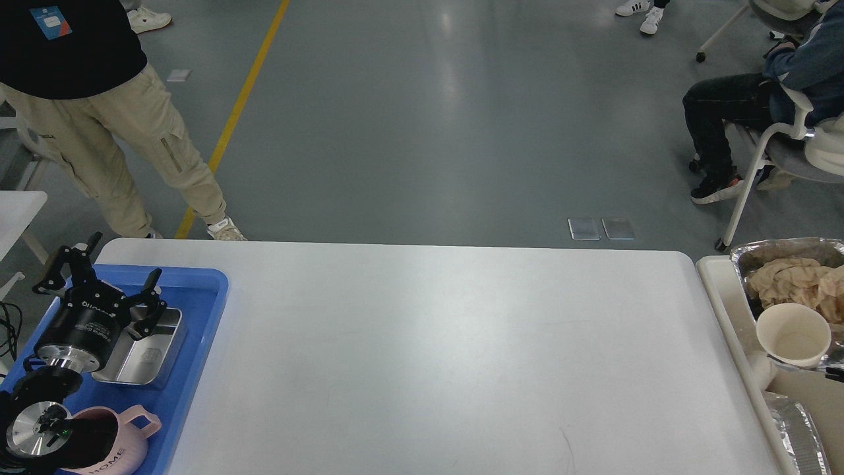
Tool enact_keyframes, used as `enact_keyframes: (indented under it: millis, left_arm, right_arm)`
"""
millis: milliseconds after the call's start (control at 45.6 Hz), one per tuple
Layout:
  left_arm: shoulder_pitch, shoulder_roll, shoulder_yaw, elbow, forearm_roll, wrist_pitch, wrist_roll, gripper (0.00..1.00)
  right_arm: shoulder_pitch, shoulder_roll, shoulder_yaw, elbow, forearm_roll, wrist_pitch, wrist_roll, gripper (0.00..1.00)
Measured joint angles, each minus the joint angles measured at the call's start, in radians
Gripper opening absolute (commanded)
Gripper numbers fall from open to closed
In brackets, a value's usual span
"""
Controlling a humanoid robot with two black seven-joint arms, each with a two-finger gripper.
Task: Tidy desktop
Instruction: 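Carry the foil tray with cup and paper into the white bin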
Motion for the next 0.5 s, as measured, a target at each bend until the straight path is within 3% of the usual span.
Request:
enact_keyframes:
  millis: [219,395,460,504]
  left_arm:
    - [0.008,-0.013,-0.001,0.0,0.0,-0.016,-0.001,0.97]
    - [0.012,-0.016,-0.002,0.0,0.0,-0.019,-0.001,0.97]
    - [0.012,-0.016,-0.002,0.0,0.0,-0.02,-0.001,0.97]
    - [0.012,-0.016,-0.002,0.0,0.0,-0.02,-0.001,0.97]
  right_arm:
    - [-0.041,0.013,0.001,-0.058,0.011,0.0,0.0,0.03]
    - [-0.068,0.044,0.003,-0.119,0.009,-0.002,-0.001,0.36]
    - [-0.073,0.053,0.003,-0.139,0.007,-0.002,-0.001,0.61]
    - [-0.078,0.061,0.004,-0.158,0.005,-0.002,-0.001,0.84]
